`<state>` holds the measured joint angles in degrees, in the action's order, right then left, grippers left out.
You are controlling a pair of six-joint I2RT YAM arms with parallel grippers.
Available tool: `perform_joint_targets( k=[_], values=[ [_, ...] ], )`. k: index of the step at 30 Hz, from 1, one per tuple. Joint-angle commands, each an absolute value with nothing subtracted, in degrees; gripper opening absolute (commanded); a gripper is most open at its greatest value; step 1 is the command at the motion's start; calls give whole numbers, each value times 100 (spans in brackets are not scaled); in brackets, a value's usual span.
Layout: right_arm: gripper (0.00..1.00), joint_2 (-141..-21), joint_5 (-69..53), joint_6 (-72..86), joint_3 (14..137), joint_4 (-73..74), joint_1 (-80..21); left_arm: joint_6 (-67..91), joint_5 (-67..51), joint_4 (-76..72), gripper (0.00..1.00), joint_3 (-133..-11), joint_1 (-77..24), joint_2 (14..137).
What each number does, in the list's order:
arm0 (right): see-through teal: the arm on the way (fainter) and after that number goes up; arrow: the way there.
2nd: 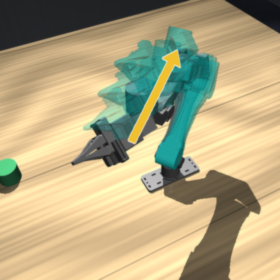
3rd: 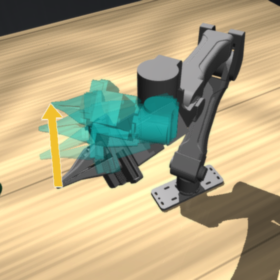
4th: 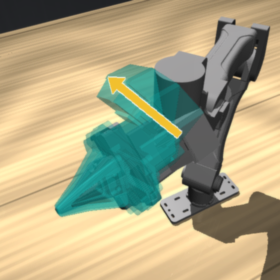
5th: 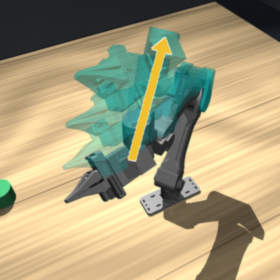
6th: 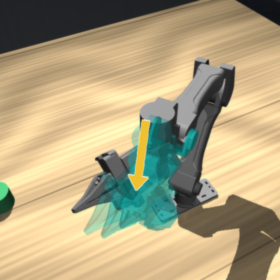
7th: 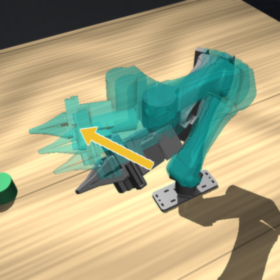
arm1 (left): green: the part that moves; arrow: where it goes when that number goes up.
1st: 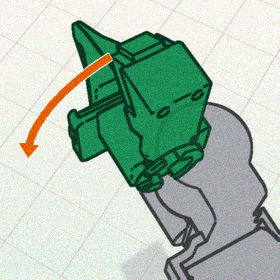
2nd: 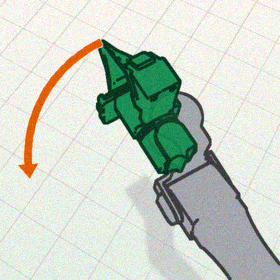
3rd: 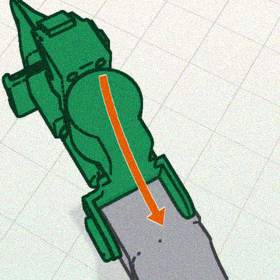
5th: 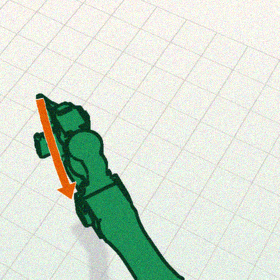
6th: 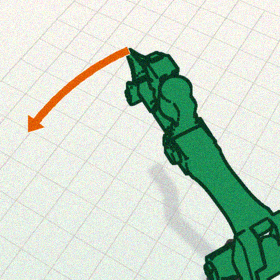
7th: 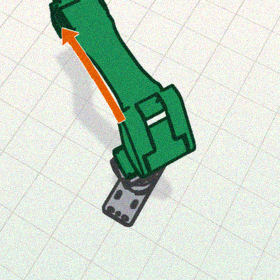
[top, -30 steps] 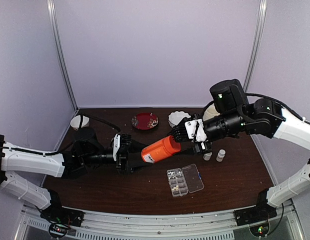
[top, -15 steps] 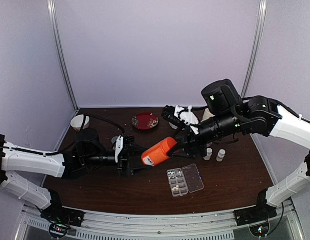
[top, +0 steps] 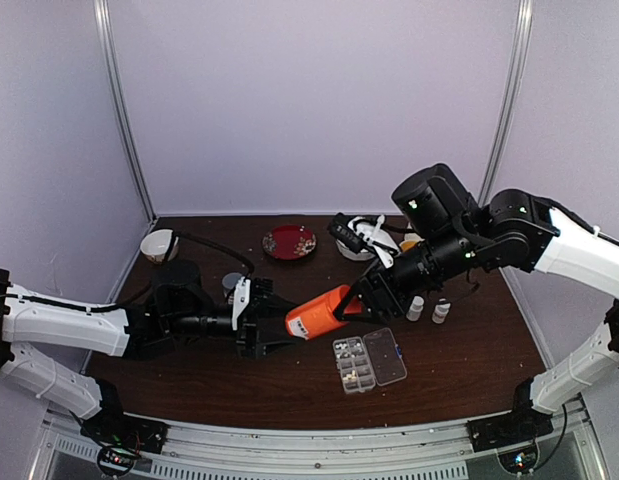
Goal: Sort the pills into containers
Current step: Place the pill bottle at the center of the board.
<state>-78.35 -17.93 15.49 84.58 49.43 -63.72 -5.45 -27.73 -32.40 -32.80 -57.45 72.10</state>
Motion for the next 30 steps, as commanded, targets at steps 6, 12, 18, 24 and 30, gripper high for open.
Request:
perform_joint_targets(
  k=[6, 12, 18, 24, 30],
  values=[
    [8, -7997, -1603, 2100, 8762, 5275, -6302, -729, -1750, -4739, 54, -3051, -5650, 7057],
    [8, -8211, -1273, 1416, 9042, 5642, -5955, -577, -1412, -4460, 98, -2778, -5651, 6750],
    [12, -8907, -437, 521, 9642, 6428, -5556, -217, -593, -3396, 97, -2785, -5649, 6221],
    [18, -9850, -174, 94, 10153, 6879, -4924, 857, 1051, -1533, 98, -3457, -5638, 6016],
    [18, -10475, 98, -219, 10419, 6836, -4402, 1376, 1887, -52, 98, -4101, -5537, 6110]
  ],
)
